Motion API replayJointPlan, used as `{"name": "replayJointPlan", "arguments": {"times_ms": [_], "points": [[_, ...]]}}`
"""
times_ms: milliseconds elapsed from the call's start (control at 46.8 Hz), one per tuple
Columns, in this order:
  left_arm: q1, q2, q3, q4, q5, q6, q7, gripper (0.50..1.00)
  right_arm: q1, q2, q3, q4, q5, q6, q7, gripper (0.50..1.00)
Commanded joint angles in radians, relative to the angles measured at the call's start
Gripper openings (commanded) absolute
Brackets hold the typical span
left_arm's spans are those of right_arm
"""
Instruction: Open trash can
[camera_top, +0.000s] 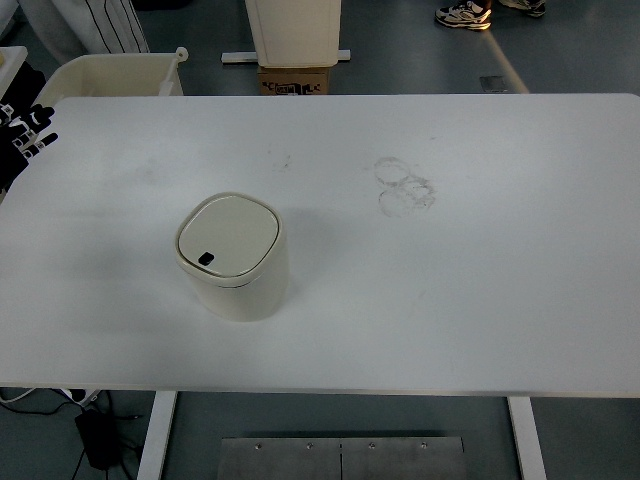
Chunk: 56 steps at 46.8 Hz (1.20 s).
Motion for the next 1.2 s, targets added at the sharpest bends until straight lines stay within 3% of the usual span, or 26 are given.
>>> {"name": "replayJointPlan", "arguments": {"times_ms": [0, 86, 342, 449, 663, 1176], "points": [[0.000, 0.003, 0.002, -0.009, 0.000, 0.005, 0.001, 1.000, 0.000, 0.000, 0.000, 0.000, 0.000, 0.000, -0.001, 0.991], [0.001, 0.017, 0.002, -0.069, 0.002, 0.031, 0.002, 1.000, 0.002, 0.000, 0.000, 0.000, 0.000, 0.000, 0.001, 0.991], [-0.011, 0.141, 0.002, -0.389, 0.002, 0.178, 0.002, 1.000, 0.003, 0.000, 0.000, 0.000, 0.000, 0.000, -0.001, 0.991], [-0.065, 0.164, 0.005, -0.449, 0.002, 0.184, 0.008, 1.000, 0.003, 0.000, 0.000, 0.000, 0.000, -0.001, -0.001, 0.991], [-0.242, 0.161, 0.061, -0.465, 0.021, 0.186, 0.123, 1.000, 0.002, 0.000, 0.000, 0.000, 0.000, 0.000, -0.001, 0.991], [-0.597, 0.158, 0.410, -0.753, 0.078, 0.174, 0.154, 1.000, 0.002, 0.000, 0.000, -0.002, 0.000, -0.001, -0.001, 0.991]]}}
